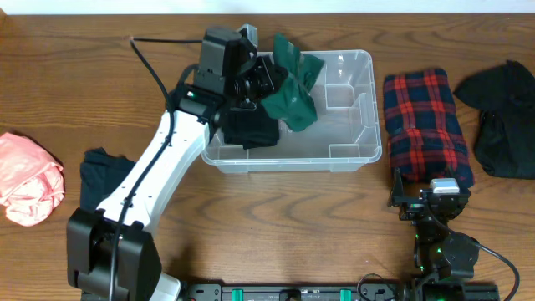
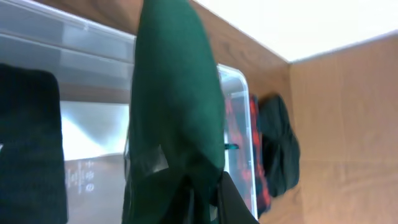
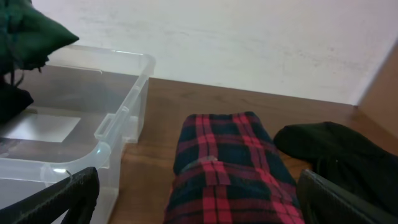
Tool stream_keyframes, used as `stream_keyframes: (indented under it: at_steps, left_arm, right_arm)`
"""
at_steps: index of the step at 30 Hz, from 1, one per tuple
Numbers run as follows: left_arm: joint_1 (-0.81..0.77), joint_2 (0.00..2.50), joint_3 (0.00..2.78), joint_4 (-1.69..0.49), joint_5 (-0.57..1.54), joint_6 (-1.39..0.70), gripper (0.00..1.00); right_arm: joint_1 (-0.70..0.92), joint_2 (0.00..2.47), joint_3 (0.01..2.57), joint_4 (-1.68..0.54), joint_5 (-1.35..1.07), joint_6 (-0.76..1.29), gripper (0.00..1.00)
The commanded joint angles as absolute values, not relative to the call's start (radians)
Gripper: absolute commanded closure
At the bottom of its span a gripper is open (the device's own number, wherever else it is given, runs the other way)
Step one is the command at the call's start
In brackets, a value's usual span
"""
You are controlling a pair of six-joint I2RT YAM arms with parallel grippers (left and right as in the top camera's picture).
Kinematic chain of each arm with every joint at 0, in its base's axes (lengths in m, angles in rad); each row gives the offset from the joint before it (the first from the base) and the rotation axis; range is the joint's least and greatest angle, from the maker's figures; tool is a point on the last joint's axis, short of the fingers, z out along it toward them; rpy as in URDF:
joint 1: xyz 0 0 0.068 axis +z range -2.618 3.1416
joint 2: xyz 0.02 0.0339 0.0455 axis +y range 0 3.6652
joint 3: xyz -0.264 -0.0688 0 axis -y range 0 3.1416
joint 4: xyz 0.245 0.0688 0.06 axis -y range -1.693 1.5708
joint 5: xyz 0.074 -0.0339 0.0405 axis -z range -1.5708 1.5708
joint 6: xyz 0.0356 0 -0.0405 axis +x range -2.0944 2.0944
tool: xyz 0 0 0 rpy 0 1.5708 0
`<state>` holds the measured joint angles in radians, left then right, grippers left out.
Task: Pack container
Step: 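Lift the green cloth with left gripper and drop it into the bin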
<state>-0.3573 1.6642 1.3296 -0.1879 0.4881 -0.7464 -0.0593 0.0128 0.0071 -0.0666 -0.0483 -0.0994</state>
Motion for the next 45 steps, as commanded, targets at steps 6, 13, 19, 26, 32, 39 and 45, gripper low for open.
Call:
stream_keyframes:
  at_steps: [6,13,19,26,32,39,45]
  left_arm:
    - [-0.380,1.766,1.279,-0.040,0.454,-0.891,0.95]
    - [-0.407,1.864,1.279,0.070,0.463,-0.950,0.94]
    - [-0.407,1.874,1.279,0.084,0.464,-0.956,0.51]
    - [-0.402,1.867,1.281,0.178,0.570,-0.944,0.36]
    - [-0.395,1.791,1.283,0.212,0.592,-0.874,0.36]
    - [-0.348,1.590,1.306,-0.040,0.534,-0.546,0.37]
    - [-0.181,1.421,1.307,-0.460,0.346,-0.389,0.36]
  right_arm:
    - [-0.046,0.009,0.006,-0.070,-0.041,-0.113,0.01]
    - [-0.046,0.009,0.006,-0.070,-0.041,-0.113,0.01]
    - [-0.046,0.009,0.006,-0.070,-0.041,-0.113,0.01]
    - [-0.046,0.009,0.006,-0.070,-0.041,-0.113,0.01]
    - [-0.046,0.009,0.006,-0.070,-0.041,-0.113,0.01]
    - [-0.046,0.009,0.006,-0.070,-0.041,-0.113,0.01]
    - [-0.046,0.009,0.006,-0.070,-0.041,-0.113,0.01]
